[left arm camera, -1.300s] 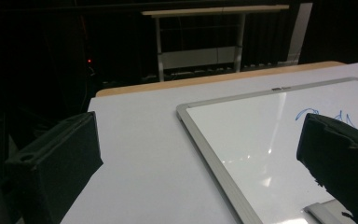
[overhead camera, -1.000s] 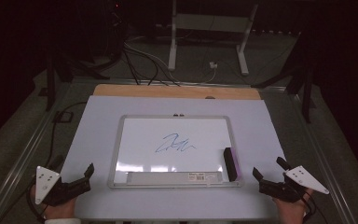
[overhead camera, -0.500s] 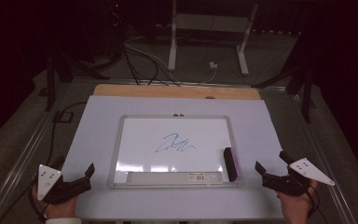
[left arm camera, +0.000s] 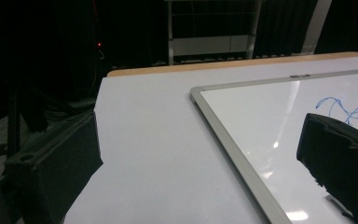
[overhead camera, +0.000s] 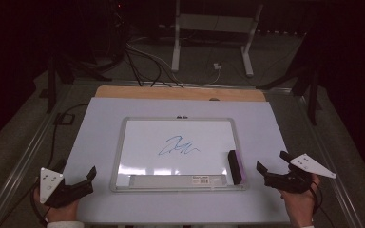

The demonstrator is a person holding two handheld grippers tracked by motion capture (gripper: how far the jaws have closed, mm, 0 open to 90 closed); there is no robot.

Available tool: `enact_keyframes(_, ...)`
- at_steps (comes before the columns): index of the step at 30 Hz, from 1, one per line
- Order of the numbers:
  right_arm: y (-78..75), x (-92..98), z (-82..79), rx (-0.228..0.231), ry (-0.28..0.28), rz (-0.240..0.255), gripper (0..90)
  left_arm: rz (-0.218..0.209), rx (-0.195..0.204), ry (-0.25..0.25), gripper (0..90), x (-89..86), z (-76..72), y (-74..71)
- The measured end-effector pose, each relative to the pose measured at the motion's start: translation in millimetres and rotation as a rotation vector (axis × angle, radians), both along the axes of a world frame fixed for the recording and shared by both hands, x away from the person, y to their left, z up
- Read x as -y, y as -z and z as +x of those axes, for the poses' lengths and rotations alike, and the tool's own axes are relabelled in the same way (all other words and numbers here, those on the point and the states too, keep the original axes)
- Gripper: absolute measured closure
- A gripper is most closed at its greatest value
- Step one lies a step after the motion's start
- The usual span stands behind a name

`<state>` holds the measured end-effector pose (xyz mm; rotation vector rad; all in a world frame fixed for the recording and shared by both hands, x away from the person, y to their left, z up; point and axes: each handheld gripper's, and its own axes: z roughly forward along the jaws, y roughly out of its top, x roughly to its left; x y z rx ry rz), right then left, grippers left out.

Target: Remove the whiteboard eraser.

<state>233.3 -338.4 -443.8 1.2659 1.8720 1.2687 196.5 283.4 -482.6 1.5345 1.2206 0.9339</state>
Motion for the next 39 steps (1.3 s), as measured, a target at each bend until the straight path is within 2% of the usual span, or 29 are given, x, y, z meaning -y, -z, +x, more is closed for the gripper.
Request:
enact_keyframes(3, -0.4, -2.4, 3.8, -0.041, -0.006, 0.0, 0.5, 0.001, -0.005, 0.001, 0.4, 0.6, 0.4, 0.7)
enact_keyframes(12, -3.3, -6.1, 10.5, -0.106, -0.023, 0.028, 0.4, 0.001, -0.011, -0.002, 0.4, 1.1, 0.7, 2.2)
enact_keyframes(13, -3.4, -8.1, 12.3, -0.13, -0.02, 0.022, 0.4, 0.001, -0.01, -0.003, 0.4, 1.2, 0.7, 2.3)
enact_keyframes(19, -2.2, -13.6, 15.8, -0.166, -0.021, -0.001, 0.3, -0.002, -0.011, -0.005, 0.4, 0.9, 0.8, 2.7)
enact_keyframes(27, 1.6, -21.1, 24.7, -0.211, -0.063, -0.023, 0.3, 0.0, -0.018, -0.008, 0.4, 1.5, 1.3, 3.2)
enact_keyframes(30, 4.8, -24.1, 29.8, -0.248, -0.077, -0.036, 0.4, 0.0, -0.019, -0.015, 0.4, 1.2, 1.2, 3.3)
enact_keyframes(35, 8.3, -26.2, 33.5, -0.302, -0.091, -0.044, 5.1, -0.003, -0.021, -0.015, 0.4, 0.8, 1.7, 3.7)
enact_keyframes(39, 10.5, -27.5, 35.1, -0.327, -0.101, -0.048, 8.0, -0.001, -0.025, -0.014, 0.3, 1.2, 2.2, 4.1)
